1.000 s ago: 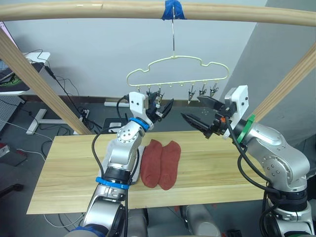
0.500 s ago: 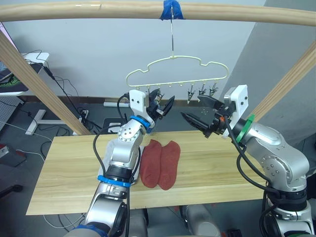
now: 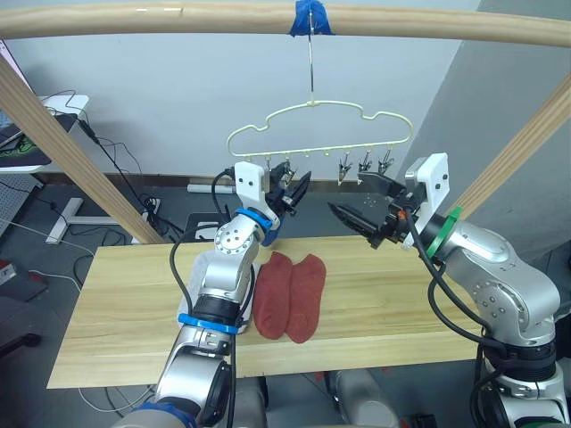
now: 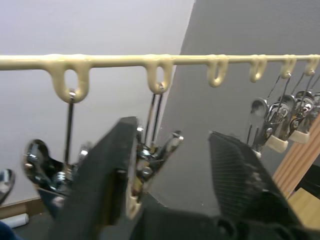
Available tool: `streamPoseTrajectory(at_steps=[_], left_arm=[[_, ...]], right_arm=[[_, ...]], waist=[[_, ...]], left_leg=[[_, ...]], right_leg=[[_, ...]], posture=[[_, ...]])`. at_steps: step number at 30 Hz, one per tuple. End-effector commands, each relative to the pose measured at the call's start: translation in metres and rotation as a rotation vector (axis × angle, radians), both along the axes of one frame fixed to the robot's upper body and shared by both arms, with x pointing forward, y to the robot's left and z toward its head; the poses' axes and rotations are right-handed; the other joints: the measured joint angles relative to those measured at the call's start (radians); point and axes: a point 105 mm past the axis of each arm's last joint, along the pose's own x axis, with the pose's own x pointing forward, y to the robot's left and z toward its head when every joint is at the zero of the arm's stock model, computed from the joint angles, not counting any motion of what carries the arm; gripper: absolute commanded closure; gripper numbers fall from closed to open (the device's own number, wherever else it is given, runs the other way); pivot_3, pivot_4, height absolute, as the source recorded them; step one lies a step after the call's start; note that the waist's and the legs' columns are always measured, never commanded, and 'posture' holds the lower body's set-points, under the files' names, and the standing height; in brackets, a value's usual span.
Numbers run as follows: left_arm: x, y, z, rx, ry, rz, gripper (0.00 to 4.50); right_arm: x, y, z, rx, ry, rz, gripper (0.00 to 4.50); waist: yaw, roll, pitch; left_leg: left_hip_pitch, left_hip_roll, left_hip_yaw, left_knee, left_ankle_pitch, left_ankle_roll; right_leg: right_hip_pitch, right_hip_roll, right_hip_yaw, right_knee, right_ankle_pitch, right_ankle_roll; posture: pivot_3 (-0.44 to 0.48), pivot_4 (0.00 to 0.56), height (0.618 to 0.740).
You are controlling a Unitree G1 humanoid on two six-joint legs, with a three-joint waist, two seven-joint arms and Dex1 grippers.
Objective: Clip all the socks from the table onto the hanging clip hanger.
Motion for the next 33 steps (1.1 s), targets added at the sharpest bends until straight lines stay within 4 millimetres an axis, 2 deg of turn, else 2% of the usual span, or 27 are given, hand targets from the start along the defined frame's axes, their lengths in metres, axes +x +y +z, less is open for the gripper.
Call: streamPoseTrajectory(at_steps=[1, 3, 5, 8, 10, 17, 19, 20, 24, 29, 33], left_arm=[[0.001, 0.0, 0.016, -0.009, -0.06, 0.003, 3.26], [0.002, 0.001, 0.015, -0.009, -0.057, 0.009, 3.82], [0.004, 0.002, 0.015, -0.009, -0.053, 0.017, 4.13], [0.004, 0.002, 0.018, -0.024, -0.055, 0.017, 4.45], [0.003, 0.002, 0.02, -0.043, -0.047, 0.007, 4.47], [-0.003, 0.007, 0.016, -0.176, 0.166, -0.067, 4.47], [-0.005, 0.008, 0.016, -0.187, 0.214, -0.091, 4.47], [-0.007, 0.011, 0.015, -0.206, 0.269, -0.112, 4.47], [-0.022, 0.03, 0.023, -0.32, 0.525, -0.3, 4.47], [-0.031, 0.048, 0.018, -0.293, 0.603, -0.289, 4.47], [-0.04, 0.046, 0.021, -0.29, 0.616, -0.319, 4.47]], right_arm=[[-0.008, 0.002, 0.011, 0.01, -0.051, 0.02, 0.0], [-0.007, 0.002, 0.011, 0.01, -0.051, 0.019, 0.0], [-0.007, 0.001, 0.01, 0.009, -0.049, 0.017, 0.0], [-0.007, 0.001, 0.007, 0.01, -0.037, 0.017, 0.0], [-0.005, 0.0, -0.002, -0.005, -0.009, 0.012, 0.0], [0.011, -0.002, -0.072, -0.203, 0.178, -0.03, 0.0], [0.012, -0.001, -0.081, -0.216, 0.202, -0.019, 0.0], [0.014, 0.003, -0.091, -0.237, 0.206, -0.002, 0.0], [0.019, 0.039, -0.156, -0.354, 0.297, 0.108, 0.0], [0.023, 0.06, -0.19, -0.451, 0.303, 0.156, 0.0], [0.031, 0.06, -0.208, -0.481, 0.334, 0.112, 0.0]], waist=[[0.0, 0.0, 0.0], [0.0, 0.0, 0.0], [0.0, 0.0, 0.0], [0.0, 0.0, 0.0], [0.0, 0.0, 0.0], [-0.002, 0.0, 0.0], [-0.004, 0.0, 0.0], [-0.006, 0.0, 0.0], [-0.031, 0.0, 0.0], [-0.043, 0.002, 0.001], [-0.032, 0.002, 0.001]], left_leg=[[0.0, 0.0, 0.0, 0.0, 0.0, 0.0], [0.0, 0.0, 0.0, 0.0, 0.0, 0.0], [0.0, 0.0, 0.0, 0.0, 0.0, 0.0], [0.0, 0.0, 0.0, 0.0, 0.0, 0.0], [0.0, 0.0, 0.0, 0.0, 0.0, 0.0], [0.0, 0.0, 0.0, 0.0, 0.0, 0.0], [0.001, 0.0, 0.0, 0.0, 0.0, 0.0], [0.001, 0.0, 0.0, 0.0, 0.0, 0.0], [0.003, 0.001, 0.0, 0.0, 0.0, 0.0], [0.004, 0.002, -0.001, 0.0, 0.0, 0.0], [0.003, 0.001, -0.001, 0.0, 0.0, 0.0]], right_leg=[[0.0, 0.0, 0.0, 0.0, 0.0, 0.0], [0.0, 0.0, 0.0, 0.0, 0.0, 0.0], [0.0, 0.0, 0.0, 0.0, 0.0, 0.0], [0.0, 0.0, 0.0, 0.0, 0.0, 0.0], [0.0, 0.0, 0.0, 0.0, 0.0, 0.0], [0.0, 0.0, 0.0, 0.001, 0.0, 0.0], [0.0, 0.0, 0.0, 0.001, 0.0, 0.0], [0.0, 0.0, 0.0, 0.002, 0.0, 0.0], [0.001, 0.001, 0.0, 0.003, 0.0, 0.0], [0.001, 0.002, 0.0, 0.005, 0.0, 0.0], [0.001, 0.001, 0.0, 0.004, 0.0, 0.0]], posture=[[-0.229, 0.207, 0.74], [-0.23, 0.208, 0.74], [-0.229, 0.209, 0.74], [-0.225, 0.209, 0.74], [-0.221, 0.21, 0.74], [-0.22, 0.213, 0.74], [-0.22, 0.213, 0.74], [-0.214, 0.217, 0.74], [-0.189, 0.216, 0.74], [-0.157, 0.213, 0.74], [-0.129, 0.212, 0.74]])
